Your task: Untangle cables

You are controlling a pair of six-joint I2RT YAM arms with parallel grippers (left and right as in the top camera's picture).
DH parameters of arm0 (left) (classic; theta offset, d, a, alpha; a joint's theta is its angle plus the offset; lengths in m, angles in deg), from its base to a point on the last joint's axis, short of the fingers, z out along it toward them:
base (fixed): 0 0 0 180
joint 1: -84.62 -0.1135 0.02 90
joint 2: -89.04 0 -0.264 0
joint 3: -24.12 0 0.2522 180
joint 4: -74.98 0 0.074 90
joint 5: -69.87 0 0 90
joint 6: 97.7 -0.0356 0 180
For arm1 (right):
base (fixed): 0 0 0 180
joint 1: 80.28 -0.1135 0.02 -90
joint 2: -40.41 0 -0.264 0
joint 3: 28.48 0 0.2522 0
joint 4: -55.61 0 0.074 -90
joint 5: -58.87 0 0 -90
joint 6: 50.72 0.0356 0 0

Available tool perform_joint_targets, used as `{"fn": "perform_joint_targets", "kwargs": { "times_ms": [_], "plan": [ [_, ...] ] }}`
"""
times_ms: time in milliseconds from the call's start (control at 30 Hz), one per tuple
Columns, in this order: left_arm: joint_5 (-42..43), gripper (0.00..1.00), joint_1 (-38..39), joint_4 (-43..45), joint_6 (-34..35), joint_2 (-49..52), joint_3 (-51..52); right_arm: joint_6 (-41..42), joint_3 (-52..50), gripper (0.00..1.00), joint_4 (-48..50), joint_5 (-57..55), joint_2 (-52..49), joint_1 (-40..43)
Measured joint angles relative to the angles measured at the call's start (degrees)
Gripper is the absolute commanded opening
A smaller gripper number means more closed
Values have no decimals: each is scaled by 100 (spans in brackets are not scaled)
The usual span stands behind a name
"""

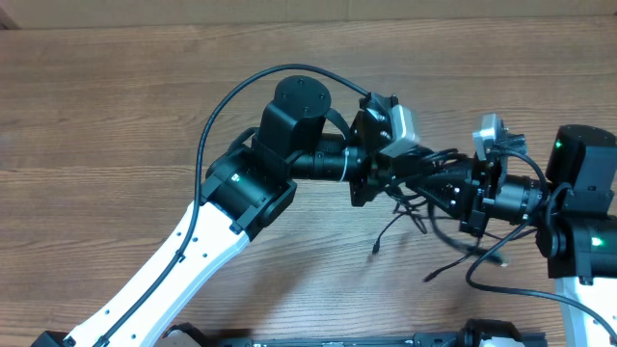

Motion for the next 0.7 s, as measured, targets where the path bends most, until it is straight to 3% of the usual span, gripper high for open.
{"fn": "perform_joint_targets", "kwargs": {
  "times_ms": [33,167,200,400,700],
  "plan": [
    [-98,79,0,7,28,-9,0,46,0,4,2,-157,0,0],
    [-688,91,-94,-138,457,-11,0,730,0,4,317,-1119,0,0],
    [-1191,97,-304,-387,896,-11,0,1220,0,4,525,-1631,0,0],
    [-2190,100,-415,-748,1578,-35,-9,1731,0,4,608,-2118,0,0],
    [-1799,100,-415,-715,1589,-35,-9,1755,0,4,809,-1292,0,0]
  ]
}}
